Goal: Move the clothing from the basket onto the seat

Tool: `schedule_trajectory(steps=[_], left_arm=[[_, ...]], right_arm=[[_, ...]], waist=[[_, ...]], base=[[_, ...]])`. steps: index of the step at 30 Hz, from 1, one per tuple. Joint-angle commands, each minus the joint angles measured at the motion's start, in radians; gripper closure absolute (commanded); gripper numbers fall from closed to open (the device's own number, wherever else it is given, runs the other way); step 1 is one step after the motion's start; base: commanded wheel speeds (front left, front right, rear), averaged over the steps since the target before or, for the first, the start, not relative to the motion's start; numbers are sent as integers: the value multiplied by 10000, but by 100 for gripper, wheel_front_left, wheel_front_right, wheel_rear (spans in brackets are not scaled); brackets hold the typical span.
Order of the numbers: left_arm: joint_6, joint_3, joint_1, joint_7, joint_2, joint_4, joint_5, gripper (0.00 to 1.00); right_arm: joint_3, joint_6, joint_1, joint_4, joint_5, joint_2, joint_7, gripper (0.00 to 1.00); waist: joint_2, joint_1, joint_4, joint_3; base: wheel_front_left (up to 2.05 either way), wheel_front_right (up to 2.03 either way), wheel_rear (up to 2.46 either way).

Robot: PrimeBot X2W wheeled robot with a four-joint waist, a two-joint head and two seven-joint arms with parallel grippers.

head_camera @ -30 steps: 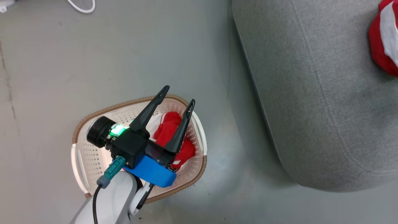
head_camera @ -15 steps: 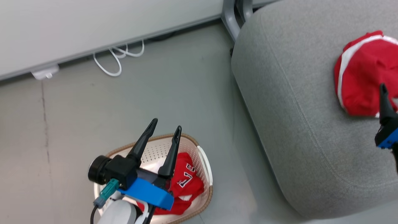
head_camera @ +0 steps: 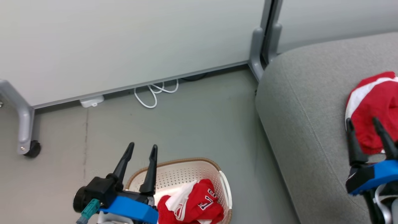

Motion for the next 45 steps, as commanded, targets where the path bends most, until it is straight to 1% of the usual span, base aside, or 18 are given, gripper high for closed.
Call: schedule_trajectory(steps=[1, 5, 9, 13, 17, 23, 27, 37, 41, 45], left_arm=[[-21, 161, 138, -27, -30, 21, 76, 0], [-21, 585, 364, -25, -26, 71, 144, 0], [-21, 970, 507, -27, -22, 167, 196, 0], [-21, 1337, 593, -27, -49, 251, 270, 0], [-21, 1574, 637, -27, -69, 327, 296, 0], [-21, 1691, 718, -27, -61, 468, 302, 0], [-21, 1729, 657, -27, -77, 487, 299, 0], [-21, 1667, 567, -27, -138, 521, 311, 0], [-21, 1586, 418, -27, -137, 499, 295, 0], [-21, 1399, 174, -27, -113, 502, 344, 0]], right_arm=[[71, 1, 330, -262, -73, 152, -7, 0], [410, 1, 876, -939, -179, 565, -84, 0], [648, 1, 1217, -1204, -175, 841, -163, 0], [782, 1, 1549, -1217, -68, 1077, -288, 0], [1033, 1, 1819, -1166, -179, 1165, -315, 0], [1185, 1, 1868, -1020, -99, 1282, -376, 0], [1215, 1, 1767, -965, -148, 1325, -397, 0], [1395, 1, 1564, -1017, -115, 1362, -293, 0], [1477, 1, 1391, -1058, -110, 1362, -321, 0], [1624, 1, 1000, -1191, -124, 1363, -362, 0]], waist=[[0, 2, 366, -335], [0, 2, 725, -544], [0, 2, 1088, -704], [0, 2, 1464, -815], [0, 2, 1745, -848], [0, 2, 1982, -832], [0, 2, 2028, -741], [0, 2, 1900, -575], [0, 2, 1805, -283], [0, 2, 1612, 354]], base=[[0, 0, 0], [0, 0, 0], [0, 0, 0], [0, 0, 0], [0, 0, 0], [0, 0, 0], [0, 0, 0], [0, 0, 0], [0, 0, 0], [0, 0, 0]])
